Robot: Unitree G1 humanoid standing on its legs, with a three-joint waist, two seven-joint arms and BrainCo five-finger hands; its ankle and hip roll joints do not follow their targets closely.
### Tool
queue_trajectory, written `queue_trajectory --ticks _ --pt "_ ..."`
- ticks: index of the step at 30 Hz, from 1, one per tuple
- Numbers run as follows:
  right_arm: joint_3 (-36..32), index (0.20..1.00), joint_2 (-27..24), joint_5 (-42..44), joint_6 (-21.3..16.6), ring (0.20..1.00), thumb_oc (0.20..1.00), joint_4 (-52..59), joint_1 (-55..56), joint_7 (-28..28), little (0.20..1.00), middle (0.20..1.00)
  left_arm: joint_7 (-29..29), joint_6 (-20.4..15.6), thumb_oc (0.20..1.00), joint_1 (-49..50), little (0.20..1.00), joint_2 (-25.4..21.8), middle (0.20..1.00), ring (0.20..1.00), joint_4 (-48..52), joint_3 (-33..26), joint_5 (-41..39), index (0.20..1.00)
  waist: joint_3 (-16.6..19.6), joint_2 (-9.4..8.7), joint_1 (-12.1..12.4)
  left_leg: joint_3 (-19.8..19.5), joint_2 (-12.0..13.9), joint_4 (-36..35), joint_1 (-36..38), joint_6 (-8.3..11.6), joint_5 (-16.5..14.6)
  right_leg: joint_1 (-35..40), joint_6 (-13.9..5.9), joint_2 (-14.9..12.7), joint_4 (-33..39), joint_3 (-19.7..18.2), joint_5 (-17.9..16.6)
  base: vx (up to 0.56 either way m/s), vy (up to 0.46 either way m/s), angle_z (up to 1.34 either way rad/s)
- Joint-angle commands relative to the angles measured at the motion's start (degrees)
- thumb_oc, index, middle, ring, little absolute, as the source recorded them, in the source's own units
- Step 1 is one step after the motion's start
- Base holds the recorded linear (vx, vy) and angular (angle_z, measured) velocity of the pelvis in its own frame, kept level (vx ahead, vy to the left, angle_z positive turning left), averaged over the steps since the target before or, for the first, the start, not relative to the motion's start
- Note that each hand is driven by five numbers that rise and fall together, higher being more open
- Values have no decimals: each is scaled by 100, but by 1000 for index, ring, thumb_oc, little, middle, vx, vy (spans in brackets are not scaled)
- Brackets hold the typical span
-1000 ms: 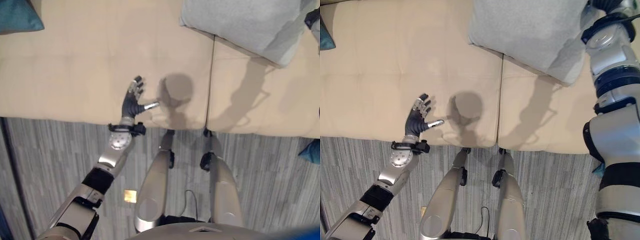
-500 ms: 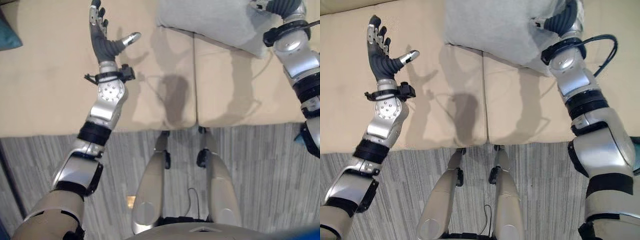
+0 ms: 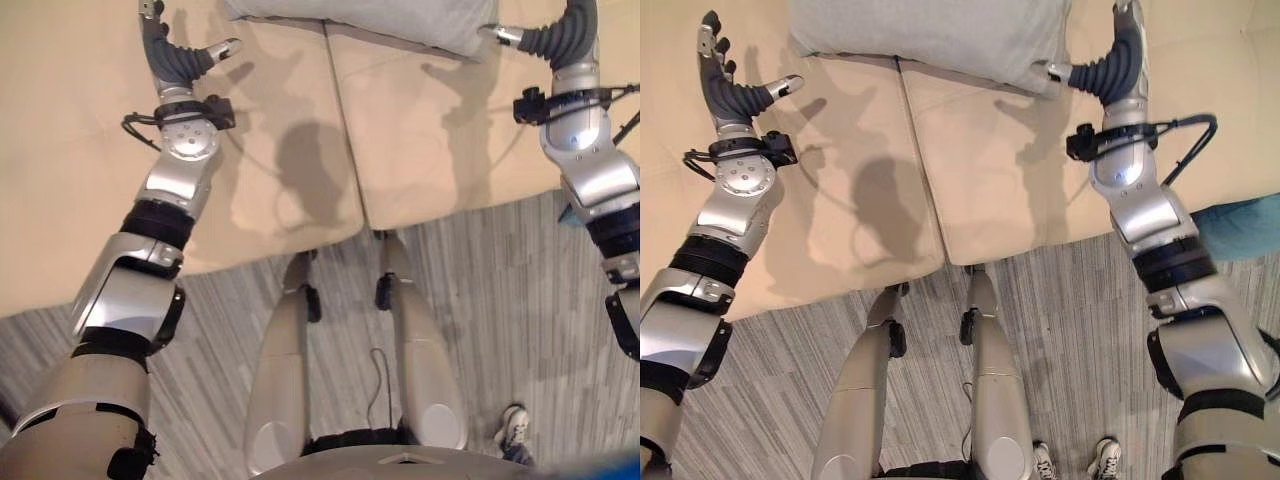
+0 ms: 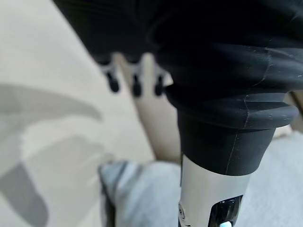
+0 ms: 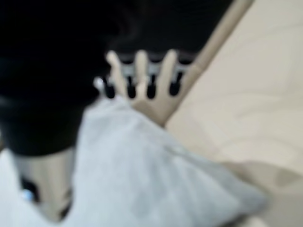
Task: Pick up all the scattered cushions and arrange them neatly on the sofa.
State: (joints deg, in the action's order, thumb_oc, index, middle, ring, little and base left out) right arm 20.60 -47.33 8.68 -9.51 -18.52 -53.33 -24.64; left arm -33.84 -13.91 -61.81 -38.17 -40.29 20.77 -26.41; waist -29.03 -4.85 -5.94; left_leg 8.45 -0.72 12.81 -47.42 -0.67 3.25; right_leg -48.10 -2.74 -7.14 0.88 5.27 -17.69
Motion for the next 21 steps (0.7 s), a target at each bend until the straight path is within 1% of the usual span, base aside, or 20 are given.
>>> queue_trajectory --ticks 1,3,5,6,8,10,11,12,13,16,20,21 --pt "-347 1000 -273 168 -389 1000 1000 161 -114 37 1000 1000 18 -271 1000 -322 1000 -377 1000 1000 115 -252 -79 1000 -35 -30 -21 -732 -127 68 -17 303 -183 87 -844 -397 -556 33 496 2 69 -12" --pt "-529 1000 -335 166 -442 1000 1000 309 168 61 1000 1000 38 -272 1000 -494 1000 -459 1000 1000 142 -187 -77 1000 -1 -46 -138 -714 -138 115 -192 296 -213 -59 -873 -398 -521 -21 448 2 60 -12" --pt "-605 1000 -320 181 -452 1000 1000 348 300 73 1000 1000 64 -256 1000 -543 1000 -447 1000 1000 124 -144 -91 1000 14 -53 -167 -702 -137 149 -272 289 -219 -121 -880 -405 -519 -30 432 -3 43 -6" --pt "-655 1000 -266 218 -467 1000 1000 342 448 115 1000 1000 48 -231 1000 -730 1000 -455 1000 1000 80 -75 -64 1000 27 -53 -230 -685 -148 179 -359 276 -238 -204 -894 -414 -510 -41 405 -4 48 -3" --pt "-687 1000 -277 158 -453 1000 1000 417 608 177 1000 1000 33 -208 1000 -881 1000 -459 1000 1000 51 -22 -45 1000 43 -66 -269 -659 -154 211 -439 269 -258 -285 -913 -424 -503 -51 382 -6 52 -3" --pt "-687 1000 -261 120 -449 1000 1000 458 704 217 1000 1000 33 -215 1000 -962 1000 -432 1000 1000 52 11 -71 1000 43 -68 -280 -637 -142 267 -488 263 -293 -326 -920 -431 -511 -65 375 41 51 -4" --pt "-719 1000 -229 74 -433 1000 1000 477 838 225 1000 1000 64 -252 1000 -1050 1000 -403 1000 1000 19 16 -199 1000 93 -58 -298 -663 -117 327 -503 271 -485 -331 -984 -401 -504 -109 479 11 52 -8" --pt "-733 1000 -231 71 -434 1000 1000 486 858 223 1000 1000 69 -258 1000 -1053 1000 -397 1000 1000 14 22 -206 1000 55 -81 -322 -599 -143 362 -582 244 -338 -395 -943 -443 -517 -86 359 87 73 -16" --pt "-762 1000 -204 66 -433 1000 1000 527 946 246 1000 1000 121 -303 1000 -1095 1000 -355 1000 1000 37 -1 -368 1000 109 -44 -309 -644 -112 391 -556 252 -544 -382 -989 -398 -521 -141 486 11 37 -16" --pt "-754 1000 -224 54 -442 1000 1000 564 993 260 1000 1000 158 -342 1000 -1171 1000 -277 1000 1000 38 25 -503 1000 134 -41 -329 -620 -127 412 -586 238 -574 -436 -992 -412 -518 -172 474 33 53 -12" --pt "-768 1000 -266 154 -491 1000 1000 672 1049 316 1000 1000 240 -323 1000 -1406 1000 -221 1000 1000 80 220 -583 1000 165 -39 -383 -588 -142 435 -666 224 -587 -515 -1011 -423 -501 -206 434 2 32 -1" --pt "-779 1000 -241 241 -526 1000 1000 664 1104 338 1000 1000 254 -325 567 -1462 567 -117 567 567 132 281 -562 567 165 -46 -406 -590 -134 459 -686 216 -594 -535 -1021 -433 -501 -194 426 0 0 0"
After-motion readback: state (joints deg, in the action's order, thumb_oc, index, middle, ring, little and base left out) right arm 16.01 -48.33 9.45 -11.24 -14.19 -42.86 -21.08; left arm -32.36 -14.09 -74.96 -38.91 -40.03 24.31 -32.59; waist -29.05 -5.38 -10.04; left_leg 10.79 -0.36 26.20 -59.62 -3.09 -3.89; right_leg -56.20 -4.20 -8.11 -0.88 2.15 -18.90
